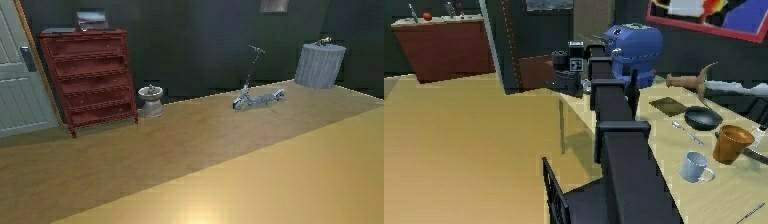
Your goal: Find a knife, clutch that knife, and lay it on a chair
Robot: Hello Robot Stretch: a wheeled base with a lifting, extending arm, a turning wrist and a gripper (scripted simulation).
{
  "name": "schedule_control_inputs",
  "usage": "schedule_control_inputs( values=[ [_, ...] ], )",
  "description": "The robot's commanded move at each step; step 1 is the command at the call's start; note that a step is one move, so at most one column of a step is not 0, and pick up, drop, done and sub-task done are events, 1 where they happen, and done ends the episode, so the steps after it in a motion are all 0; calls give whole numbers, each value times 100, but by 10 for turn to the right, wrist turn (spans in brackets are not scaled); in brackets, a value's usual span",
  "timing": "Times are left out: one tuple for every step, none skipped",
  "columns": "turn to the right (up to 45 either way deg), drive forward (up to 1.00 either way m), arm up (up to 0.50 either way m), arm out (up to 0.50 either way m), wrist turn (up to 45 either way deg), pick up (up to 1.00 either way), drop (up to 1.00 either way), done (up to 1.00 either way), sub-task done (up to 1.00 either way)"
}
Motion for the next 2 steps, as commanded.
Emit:
schedule_control_inputs(
  values=[
    [0,0,0,0,0,0,100,0,0],
    [0,0,0,-10,0,0,0,0,0]
  ],
)
